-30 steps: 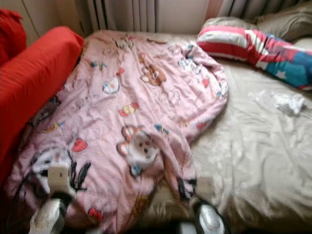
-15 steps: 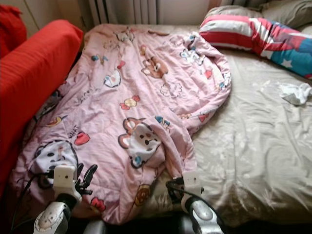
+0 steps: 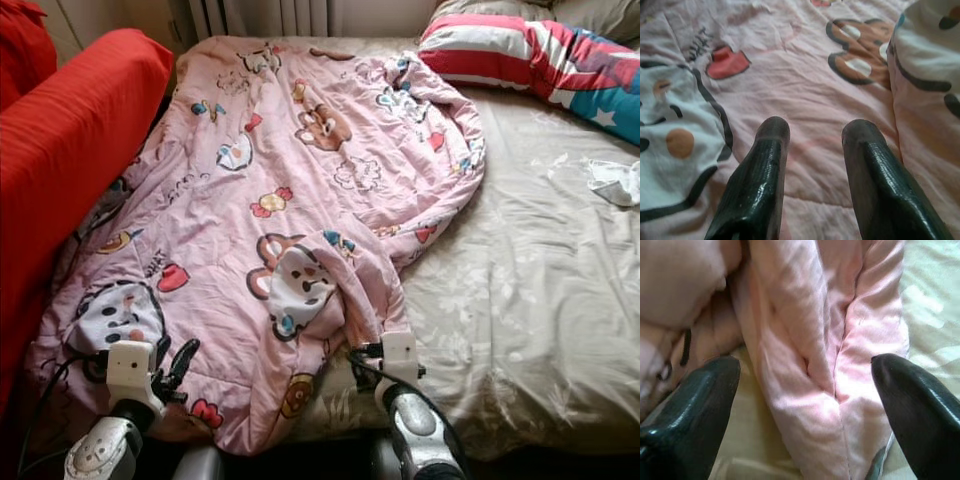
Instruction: Clean up the room
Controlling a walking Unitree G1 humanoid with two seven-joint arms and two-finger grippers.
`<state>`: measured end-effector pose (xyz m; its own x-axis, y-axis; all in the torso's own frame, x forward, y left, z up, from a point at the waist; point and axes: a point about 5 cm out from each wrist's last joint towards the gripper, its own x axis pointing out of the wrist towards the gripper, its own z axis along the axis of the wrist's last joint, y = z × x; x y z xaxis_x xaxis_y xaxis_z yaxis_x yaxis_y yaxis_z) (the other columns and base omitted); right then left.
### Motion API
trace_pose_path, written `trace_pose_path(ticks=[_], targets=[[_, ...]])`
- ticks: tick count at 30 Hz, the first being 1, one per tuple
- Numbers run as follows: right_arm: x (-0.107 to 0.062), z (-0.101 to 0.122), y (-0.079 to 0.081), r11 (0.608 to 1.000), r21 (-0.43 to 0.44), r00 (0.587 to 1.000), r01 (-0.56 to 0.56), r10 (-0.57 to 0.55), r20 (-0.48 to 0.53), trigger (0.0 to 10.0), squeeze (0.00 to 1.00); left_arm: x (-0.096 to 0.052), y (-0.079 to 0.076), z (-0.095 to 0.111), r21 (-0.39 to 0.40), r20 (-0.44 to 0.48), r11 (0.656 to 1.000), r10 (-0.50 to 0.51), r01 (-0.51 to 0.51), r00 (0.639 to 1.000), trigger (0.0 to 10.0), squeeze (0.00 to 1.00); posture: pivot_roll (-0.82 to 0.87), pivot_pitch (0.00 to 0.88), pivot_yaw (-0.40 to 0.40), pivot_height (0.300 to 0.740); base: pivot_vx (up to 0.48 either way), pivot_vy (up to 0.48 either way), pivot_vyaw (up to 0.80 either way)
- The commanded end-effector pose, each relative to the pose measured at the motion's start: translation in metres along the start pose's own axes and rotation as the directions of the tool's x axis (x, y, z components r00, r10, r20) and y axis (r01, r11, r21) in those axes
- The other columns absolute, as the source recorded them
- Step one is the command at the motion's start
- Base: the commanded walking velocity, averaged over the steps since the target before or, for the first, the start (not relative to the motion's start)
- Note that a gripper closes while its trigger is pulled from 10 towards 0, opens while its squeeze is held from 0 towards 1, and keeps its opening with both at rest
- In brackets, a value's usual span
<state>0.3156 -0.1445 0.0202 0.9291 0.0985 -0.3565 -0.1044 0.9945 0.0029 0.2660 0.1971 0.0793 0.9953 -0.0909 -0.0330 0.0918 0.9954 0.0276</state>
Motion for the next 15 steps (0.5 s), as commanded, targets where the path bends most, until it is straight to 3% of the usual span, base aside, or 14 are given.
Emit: trace_pose_path(ticks=[1, 11, 12, 13, 14, 15], targets=[[-0.006, -0.019, 0.0, 0.999, -0.029, 0.996, 0.014, -0.016, -0.088, 10.0, 0.0, -0.005, 0.001, -0.001, 0.006, -0.014, 1.0, 0.0, 0.0, 1.0, 10.0, 0.0, 0.08, 0.297, 0.019, 0.6, 0.0, 0.0, 0.0], [-0.008, -0.028, 0.001, 0.998, -0.055, 0.989, 0.02, -0.027, -0.146, 10.0, 0.0, -0.009, 0.002, -0.003, 0.007, -0.028, 1.0, 0.004, -0.004, 1.0, 10.0, 0.0, 0.1, 0.305, 0.019, 0.6, 0.0, 0.0, 0.0], [-0.007, -0.026, 0.001, 0.998, -0.053, 0.989, 0.023, -0.03, -0.142, 7.9, 0.0, -0.01, 0.003, -0.003, 0.007, -0.029, 1.0, 0.007, -0.007, 1.0, 10.0, 0.0, 0.1, 0.305, 0.019, 0.6, 0.0, 0.0, 0.0], [-0.007, -0.025, 0.001, 0.998, -0.052, 0.99, 0.024, -0.031, -0.141, 7.9, 0.0, -0.01, 0.003, -0.003, 0.007, -0.03, 1.0, 0.008, -0.008, 1.0, 10.0, 0.0, 0.1, 0.305, 0.019, 0.6, 0.0, 0.0, 0.0], [-0.007, -0.025, 0.001, 0.998, -0.053, 0.99, 0.024, -0.031, -0.14, 6.2, 0.0, -0.01, 0.003, -0.003, 0.007, -0.03, 1.0, 0.008, -0.008, 1.0, 10.0, 0.0, 0.09, 0.304, 0.019, 0.6, 0.0, 0.0, 0.0], [-0.006, -0.023, 0.001, 0.998, -0.058, 0.991, 0.021, -0.028, -0.134, 0.7, 0.0, -0.01, 0.004, -0.003, 0.007, -0.032, 1.0, 0.009, -0.009, 0.999, 10.0, 0.0, 0.09, 0.301, 0.019, 0.6, 0.0, 0.0, 0.0]])
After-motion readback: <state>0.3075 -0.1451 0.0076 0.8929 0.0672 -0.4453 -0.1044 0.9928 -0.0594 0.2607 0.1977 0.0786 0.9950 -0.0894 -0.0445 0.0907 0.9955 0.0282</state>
